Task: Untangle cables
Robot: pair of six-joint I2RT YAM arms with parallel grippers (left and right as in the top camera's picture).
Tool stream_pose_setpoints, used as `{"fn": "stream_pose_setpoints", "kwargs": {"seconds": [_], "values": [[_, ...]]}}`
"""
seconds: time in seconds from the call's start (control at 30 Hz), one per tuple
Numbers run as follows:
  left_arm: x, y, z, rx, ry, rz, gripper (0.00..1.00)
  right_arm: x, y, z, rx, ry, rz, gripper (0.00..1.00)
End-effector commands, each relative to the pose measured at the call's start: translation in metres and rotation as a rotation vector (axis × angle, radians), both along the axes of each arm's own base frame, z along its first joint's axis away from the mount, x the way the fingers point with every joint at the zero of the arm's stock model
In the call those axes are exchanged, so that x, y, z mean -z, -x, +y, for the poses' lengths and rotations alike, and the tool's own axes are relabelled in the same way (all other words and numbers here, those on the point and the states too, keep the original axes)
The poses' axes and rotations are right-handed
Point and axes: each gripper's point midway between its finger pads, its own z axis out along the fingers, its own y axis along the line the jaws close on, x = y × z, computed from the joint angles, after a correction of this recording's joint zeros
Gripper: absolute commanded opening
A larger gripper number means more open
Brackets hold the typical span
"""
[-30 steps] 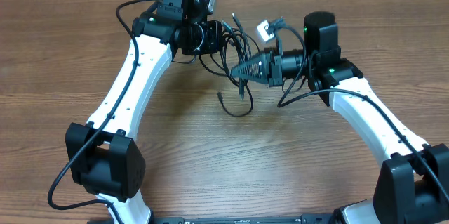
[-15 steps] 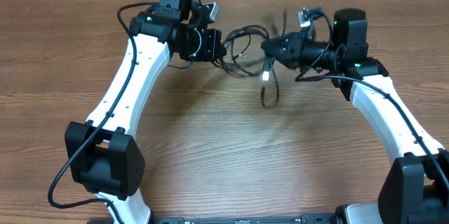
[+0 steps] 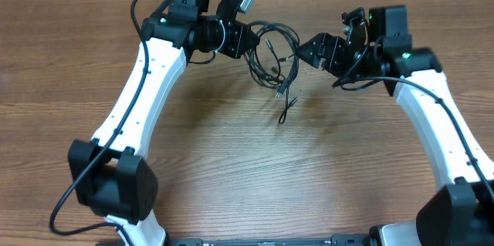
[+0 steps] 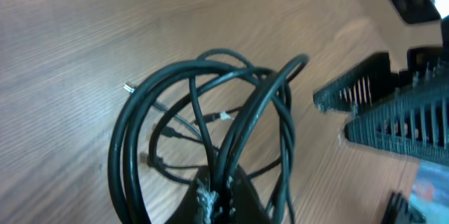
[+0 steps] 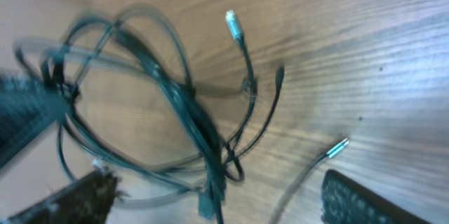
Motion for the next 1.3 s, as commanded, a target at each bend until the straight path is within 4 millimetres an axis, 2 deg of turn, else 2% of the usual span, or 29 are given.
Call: {"fn": "stream_pose_setpoints", "kwargs": {"seconds": [0.0, 0.07, 0.17, 0.4, 0.47, 0.5, 0.53, 0.57, 0.6, 0.67, 0.73, 0.8, 0.87, 0.97, 1.0, 1.03, 1.13, 1.27], "values": [[-0.087, 0.014, 0.0, -0.041, 0.133, -0.115, 0.04, -0.047, 0.004, 0.005, -0.135, 0.059, -0.175, 0.78], [-0.099, 0.015, 0.008, -0.107, 0.147, -0.105, 0.04, -0.048, 0.008, 0.01, -0.14, 0.054, -0.154, 0.66], [-0.107, 0.021, 0.01, -0.134, 0.168, -0.085, 0.04, -0.041, 0.01, 0.014, -0.092, 0.054, -0.098, 0.61], [-0.095, 0.035, 0.008, -0.134, 0.156, 0.012, 0.04, -0.044, 0.013, 0.049, -0.132, 0.053, -0.133, 0.58], [-0.094, 0.042, 0.003, -0.105, 0.163, 0.031, 0.04, -0.034, 0.008, 0.051, -0.063, 0.114, -0.111, 0.48], [-0.095, 0.044, 0.001, -0.095, 0.17, 0.038, 0.04, -0.024, 0.003, 0.044, 0.011, 0.172, -0.082, 0.33], [-0.095, 0.045, 0.001, -0.09, 0.175, 0.039, 0.04, -0.019, 0.001, 0.039, 0.052, 0.199, -0.064, 0.28], [-0.097, 0.045, 0.003, -0.093, 0.178, 0.038, 0.04, -0.005, -0.002, 0.019, 0.168, 0.273, -0.01, 0.19], [-0.099, 0.044, 0.006, -0.1, 0.18, 0.032, 0.04, 0.004, -0.002, 0.005, 0.232, 0.332, 0.019, 0.15], [-0.106, 0.042, 0.017, -0.125, 0.184, 0.014, 0.04, 0.016, 0.0, -0.031, 0.363, 0.467, 0.066, 0.15], [-0.115, 0.041, 0.03, -0.154, 0.188, -0.011, 0.04, 0.019, 0.002, -0.054, 0.425, 0.545, 0.076, 0.18], [-0.121, 0.04, 0.04, -0.181, 0.186, -0.032, 0.04, 0.02, 0.003, -0.063, 0.44, 0.551, 0.093, 0.19], [-0.122, 0.04, 0.044, -0.189, 0.182, -0.037, 0.04, 0.021, 0.003, -0.056, 0.401, 0.513, 0.1, 0.18], [-0.115, 0.043, 0.041, -0.177, 0.166, -0.017, 0.04, 0.017, 0.003, -0.027, 0.252, 0.409, 0.076, 0.18], [-0.111, 0.045, 0.039, -0.163, 0.152, -0.014, 0.09, 0.014, 0.003, -0.017, 0.21, 0.367, 0.071, 0.18], [-0.107, 0.047, 0.038, -0.158, 0.137, -0.005, 0.24, 0.012, 0.004, -0.01, 0.176, 0.34, 0.063, 0.18], [-0.086, 0.048, 0.041, -0.181, 0.069, 0.042, 0.49, 0.007, 0.01, 0.01, 0.082, 0.247, 0.064, 0.04], [-0.055, 0.043, 0.053, -0.232, -0.032, 0.109, 0.56, 0.001, 0.018, 0.026, -0.003, 0.174, 0.065, 0.04]]}}
